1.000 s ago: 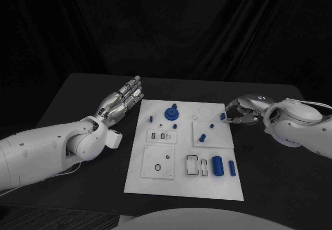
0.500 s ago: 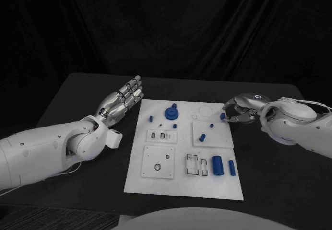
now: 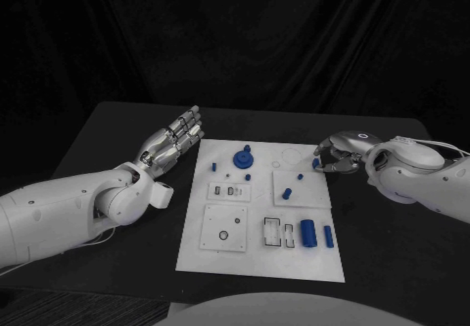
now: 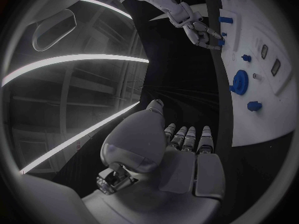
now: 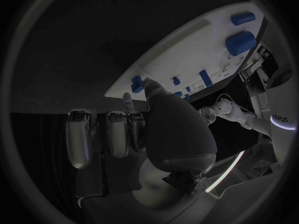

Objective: Assemble the parts on the task board

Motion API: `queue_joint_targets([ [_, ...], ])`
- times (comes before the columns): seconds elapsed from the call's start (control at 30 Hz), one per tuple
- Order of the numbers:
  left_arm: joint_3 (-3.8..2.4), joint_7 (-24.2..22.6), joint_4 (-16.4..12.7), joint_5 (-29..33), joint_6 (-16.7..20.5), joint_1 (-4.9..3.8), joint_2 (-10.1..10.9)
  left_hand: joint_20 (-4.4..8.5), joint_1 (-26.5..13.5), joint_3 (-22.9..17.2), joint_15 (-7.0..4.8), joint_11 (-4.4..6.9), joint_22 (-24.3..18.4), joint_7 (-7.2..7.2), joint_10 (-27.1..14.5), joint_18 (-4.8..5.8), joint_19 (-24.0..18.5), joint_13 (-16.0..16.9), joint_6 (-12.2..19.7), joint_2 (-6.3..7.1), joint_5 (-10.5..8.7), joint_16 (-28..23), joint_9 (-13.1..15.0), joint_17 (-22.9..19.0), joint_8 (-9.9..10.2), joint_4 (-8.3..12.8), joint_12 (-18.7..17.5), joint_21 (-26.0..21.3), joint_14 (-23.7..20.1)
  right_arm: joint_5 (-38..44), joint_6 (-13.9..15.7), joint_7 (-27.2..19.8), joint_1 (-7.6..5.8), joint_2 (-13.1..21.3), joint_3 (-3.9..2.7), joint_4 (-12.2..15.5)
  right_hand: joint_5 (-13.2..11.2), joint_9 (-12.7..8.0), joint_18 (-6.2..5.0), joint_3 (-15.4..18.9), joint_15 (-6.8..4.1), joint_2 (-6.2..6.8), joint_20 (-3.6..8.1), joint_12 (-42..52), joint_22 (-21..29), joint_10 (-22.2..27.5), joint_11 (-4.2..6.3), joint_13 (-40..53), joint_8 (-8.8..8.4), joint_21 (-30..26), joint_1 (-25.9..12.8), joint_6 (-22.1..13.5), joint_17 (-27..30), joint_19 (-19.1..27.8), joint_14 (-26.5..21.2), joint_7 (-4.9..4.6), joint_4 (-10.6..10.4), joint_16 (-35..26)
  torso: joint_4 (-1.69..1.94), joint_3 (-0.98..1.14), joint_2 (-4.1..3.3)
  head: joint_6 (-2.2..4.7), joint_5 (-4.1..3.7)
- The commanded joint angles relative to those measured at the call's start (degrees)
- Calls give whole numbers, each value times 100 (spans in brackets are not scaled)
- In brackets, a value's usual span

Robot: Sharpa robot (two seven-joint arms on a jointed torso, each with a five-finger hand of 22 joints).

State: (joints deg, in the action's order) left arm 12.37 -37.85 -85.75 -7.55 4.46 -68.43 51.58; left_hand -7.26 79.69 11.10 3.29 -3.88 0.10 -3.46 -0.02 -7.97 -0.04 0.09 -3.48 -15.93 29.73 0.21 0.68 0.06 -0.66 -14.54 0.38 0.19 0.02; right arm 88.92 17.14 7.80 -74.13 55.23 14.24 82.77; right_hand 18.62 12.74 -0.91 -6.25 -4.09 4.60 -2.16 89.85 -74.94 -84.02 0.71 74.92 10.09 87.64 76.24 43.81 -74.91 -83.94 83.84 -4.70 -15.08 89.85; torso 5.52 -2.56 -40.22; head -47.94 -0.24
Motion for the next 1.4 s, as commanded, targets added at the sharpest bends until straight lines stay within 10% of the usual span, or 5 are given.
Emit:
queue_joint_targets([
  [0.03,-4,-47,-3,-15,-81,5,-8,-53,62,-13,33,-45,-10,41,2,-22,4,-9,14,-12,34,-21,4,-6,-14,7,-38,-19,-2,11,-4,-20,15,-11,-3,-15,4,30,18,-6,36,0,-54,15,-1410,-598,-26,1508,64,-27,70,84,-1509,-445,616,1,48,15,-1,0,-1,-10,5],
  [0.63,-4,7,-4,-15,-132,5,0,-57,67,-21,37,-47,-10,41,2,-23,4,-9,11,-12,42,-21,5,-6,-14,15,-38,-19,-2,11,-51,-20,19,-76,-3,-66,148,313,9,-47,18,-86,-43,15,-1397,-598,-2,1508,485,-61,170,381,-1509,-423,616,33,207,15,-6,0,0,-47,16],
  [1.4,-4,54,13,-15,-180,9,-8,-63,70,-28,43,-53,-10,43,2,-23,4,-9,11,-12,46,-21,5,-6,-14,22,-38,-19,-2,11,-75,-44,36,-119,-3,-89,222,349,-2,-65,12,-82,-38,15,-1383,-598,4,1508,518,-103,219,339,-1509,-397,616,44,273,15,1,0,0,-93,26],
])
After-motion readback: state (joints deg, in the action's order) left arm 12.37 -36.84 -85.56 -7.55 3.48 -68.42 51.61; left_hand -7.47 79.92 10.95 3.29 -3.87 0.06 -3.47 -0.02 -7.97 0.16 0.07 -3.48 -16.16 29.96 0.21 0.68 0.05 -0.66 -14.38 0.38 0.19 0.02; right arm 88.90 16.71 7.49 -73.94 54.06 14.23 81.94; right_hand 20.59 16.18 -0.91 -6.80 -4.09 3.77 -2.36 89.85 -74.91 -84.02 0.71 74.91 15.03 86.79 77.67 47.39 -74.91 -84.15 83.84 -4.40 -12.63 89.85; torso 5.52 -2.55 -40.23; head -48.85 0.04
